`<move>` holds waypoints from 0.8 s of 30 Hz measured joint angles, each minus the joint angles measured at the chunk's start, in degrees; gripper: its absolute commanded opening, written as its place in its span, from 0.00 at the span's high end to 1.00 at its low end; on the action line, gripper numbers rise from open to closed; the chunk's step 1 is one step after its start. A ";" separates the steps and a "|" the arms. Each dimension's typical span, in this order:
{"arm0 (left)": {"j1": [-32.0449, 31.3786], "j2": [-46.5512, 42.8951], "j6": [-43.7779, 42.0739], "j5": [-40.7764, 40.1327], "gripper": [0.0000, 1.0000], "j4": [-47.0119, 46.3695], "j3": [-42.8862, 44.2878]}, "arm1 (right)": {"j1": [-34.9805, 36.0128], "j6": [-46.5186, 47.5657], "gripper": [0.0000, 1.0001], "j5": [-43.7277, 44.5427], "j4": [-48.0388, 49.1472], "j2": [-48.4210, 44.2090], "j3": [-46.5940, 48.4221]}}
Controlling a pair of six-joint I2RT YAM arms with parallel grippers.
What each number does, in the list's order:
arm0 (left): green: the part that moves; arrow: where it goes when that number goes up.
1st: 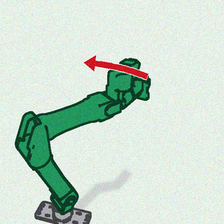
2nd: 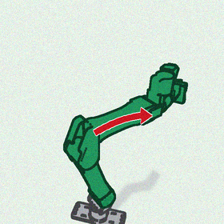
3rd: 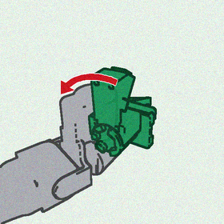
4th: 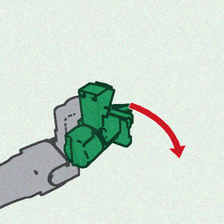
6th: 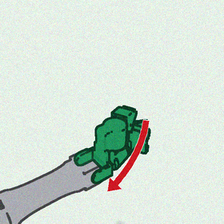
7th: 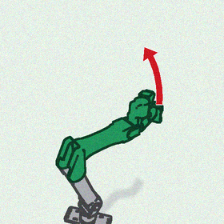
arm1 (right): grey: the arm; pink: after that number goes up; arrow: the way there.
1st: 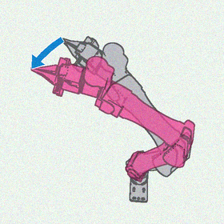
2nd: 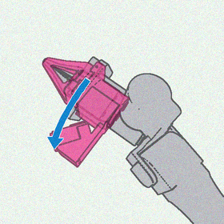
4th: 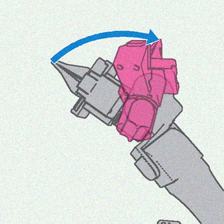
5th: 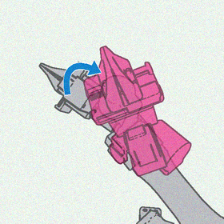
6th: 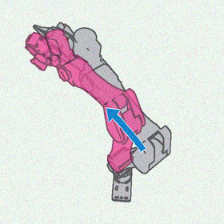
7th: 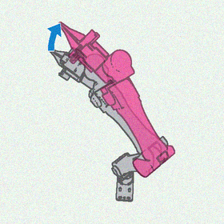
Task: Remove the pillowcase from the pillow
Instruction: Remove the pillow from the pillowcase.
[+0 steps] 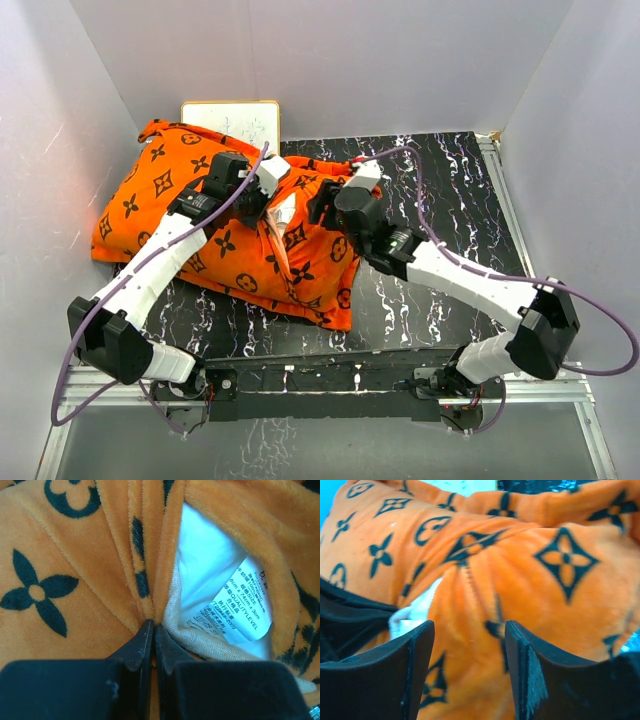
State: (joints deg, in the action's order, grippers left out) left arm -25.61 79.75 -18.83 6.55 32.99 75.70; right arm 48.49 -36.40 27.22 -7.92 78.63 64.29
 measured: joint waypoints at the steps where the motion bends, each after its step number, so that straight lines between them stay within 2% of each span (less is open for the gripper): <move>1: 0.00 -0.11 0.13 0.07 1.00 0.00 0.00 | 0.94 0.39 0.33 0.42 0.00 1.11 1.68; 7: 0.13 -0.17 1.01 0.24 1.00 0.09 0.07 | 5.07 1.66 0.22 0.72 0.33 7.54 5.09; 12: 0.72 -0.15 1.75 1.05 1.00 1.20 1.03 | 5.86 2.73 0.26 1.46 0.37 11.78 5.33; 17: 1.55 -0.11 2.12 2.23 1.00 2.58 2.54 | 5.81 3.74 0.47 4.35 0.61 11.39 4.39; 21: 2.19 -0.11 2.16 3.43 1.00 3.28 2.95 | 3.34 3.43 0.67 3.85 1.73 7.15 -1.73; 24: 2.56 -0.11 2.16 4.31 1.00 3.06 2.95 | -0.57 3.08 0.73 1.29 2.10 3.10 -6.12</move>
State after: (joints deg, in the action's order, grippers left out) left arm -23.05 79.64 -16.67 10.85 36.05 78.65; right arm 47.92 -33.32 28.51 -5.82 81.73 58.17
